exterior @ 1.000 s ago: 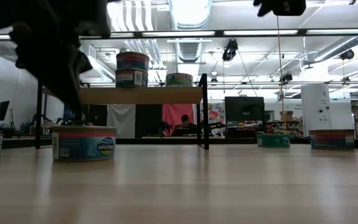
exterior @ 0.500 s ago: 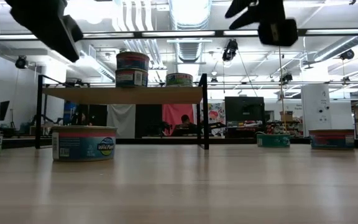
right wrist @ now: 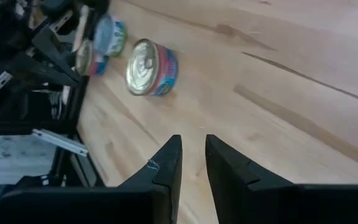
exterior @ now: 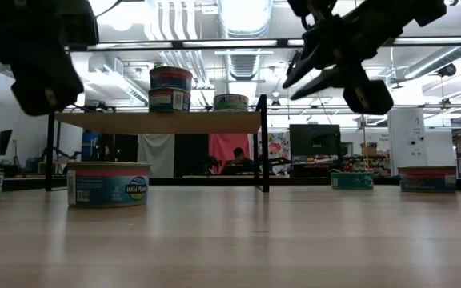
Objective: Stack canned seafood by type on shelf
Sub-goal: Move the blue and pink tuna can to the center of the table
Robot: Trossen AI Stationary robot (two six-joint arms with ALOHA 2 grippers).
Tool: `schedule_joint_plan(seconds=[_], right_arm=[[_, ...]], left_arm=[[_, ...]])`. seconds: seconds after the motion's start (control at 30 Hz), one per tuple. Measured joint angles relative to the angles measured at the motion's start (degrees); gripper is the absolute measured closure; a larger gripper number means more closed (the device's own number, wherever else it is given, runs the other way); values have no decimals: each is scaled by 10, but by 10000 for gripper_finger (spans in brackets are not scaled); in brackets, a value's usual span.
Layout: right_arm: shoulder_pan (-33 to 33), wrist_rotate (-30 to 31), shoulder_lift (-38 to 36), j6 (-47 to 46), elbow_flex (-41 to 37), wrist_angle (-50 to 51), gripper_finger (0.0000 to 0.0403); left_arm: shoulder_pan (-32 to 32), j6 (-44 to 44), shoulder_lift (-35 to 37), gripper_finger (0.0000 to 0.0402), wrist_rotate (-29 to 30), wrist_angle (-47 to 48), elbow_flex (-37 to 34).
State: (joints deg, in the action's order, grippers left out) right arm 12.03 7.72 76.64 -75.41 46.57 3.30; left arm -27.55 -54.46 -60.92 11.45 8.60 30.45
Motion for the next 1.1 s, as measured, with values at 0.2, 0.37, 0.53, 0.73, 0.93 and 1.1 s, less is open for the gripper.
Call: schedule_joint_plan(seconds=[0.2, 0.37, 0.53, 0.73, 0.93, 1.1], right_arm=[[-1, 0, 19, -11, -1, -22, 317], [-1, 0, 49, -27, -1, -75, 296], [-1, -1, 77, -34, 7, -99, 272], [1, -2, 91, -32, 17, -97, 244], [1, -2, 90, -3, 19, -119, 230], [1, -2, 91, 11, 19, -118, 244]], left_arm=[[1, -47, -33, 402, 20, 25, 0], [5, -71, -69, 402, 31, 58, 15], [11, -125, -93, 402, 30, 83, 40], [21, -180, -120, 402, 31, 227, 115], [30, -143, -141, 402, 47, 313, 162], [44, -120, -159, 402, 40, 292, 140]])
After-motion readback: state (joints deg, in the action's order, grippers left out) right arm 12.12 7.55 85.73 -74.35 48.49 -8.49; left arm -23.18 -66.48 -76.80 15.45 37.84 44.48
